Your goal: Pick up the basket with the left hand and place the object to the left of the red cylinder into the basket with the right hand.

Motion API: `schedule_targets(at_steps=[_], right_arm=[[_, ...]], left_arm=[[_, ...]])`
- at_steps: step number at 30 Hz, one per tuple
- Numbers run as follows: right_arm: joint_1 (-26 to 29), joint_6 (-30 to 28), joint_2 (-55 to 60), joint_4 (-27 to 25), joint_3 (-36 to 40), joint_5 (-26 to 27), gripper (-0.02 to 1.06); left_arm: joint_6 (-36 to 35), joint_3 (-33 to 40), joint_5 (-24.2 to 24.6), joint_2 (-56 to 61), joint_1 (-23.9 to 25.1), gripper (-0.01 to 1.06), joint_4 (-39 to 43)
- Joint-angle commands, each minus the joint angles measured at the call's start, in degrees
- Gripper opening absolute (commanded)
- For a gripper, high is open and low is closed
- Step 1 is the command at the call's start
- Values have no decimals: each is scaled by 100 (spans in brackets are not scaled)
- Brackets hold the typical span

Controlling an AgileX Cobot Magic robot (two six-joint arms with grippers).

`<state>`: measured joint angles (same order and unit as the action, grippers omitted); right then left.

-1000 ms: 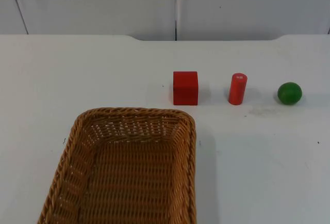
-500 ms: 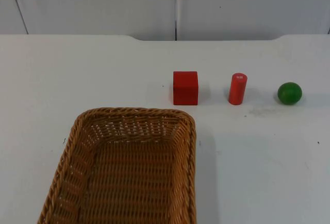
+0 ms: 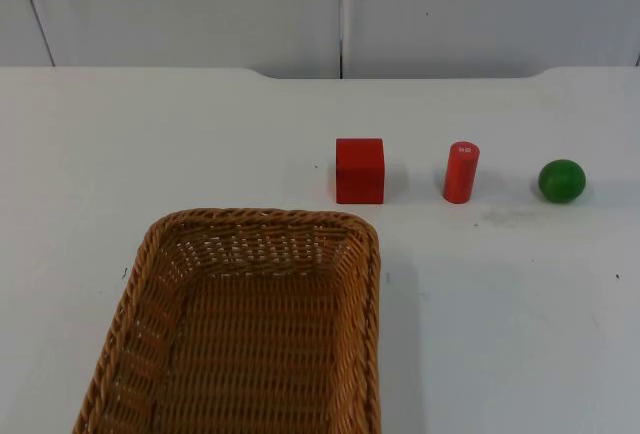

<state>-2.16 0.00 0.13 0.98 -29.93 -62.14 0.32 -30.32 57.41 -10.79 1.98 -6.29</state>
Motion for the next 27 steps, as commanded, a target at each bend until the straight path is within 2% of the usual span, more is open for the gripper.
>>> schedule_targets(at_steps=[1,5,18,27], right_arm=[[35,-87,-13,30,40,33,105],[35,-87,-13,30,40,33,105],[35,-87,-13,30,40,33,105],[35,-87,-13,30,40,33,105]], left_arm=[[-1,-35,-121,-61,-32,105,-128],[90,-35,-143,-250,-32,105,-243],[626,-35,-866,-1117,-32,105,-780],[788,-35,-987,-1663,-32,105,-830]])
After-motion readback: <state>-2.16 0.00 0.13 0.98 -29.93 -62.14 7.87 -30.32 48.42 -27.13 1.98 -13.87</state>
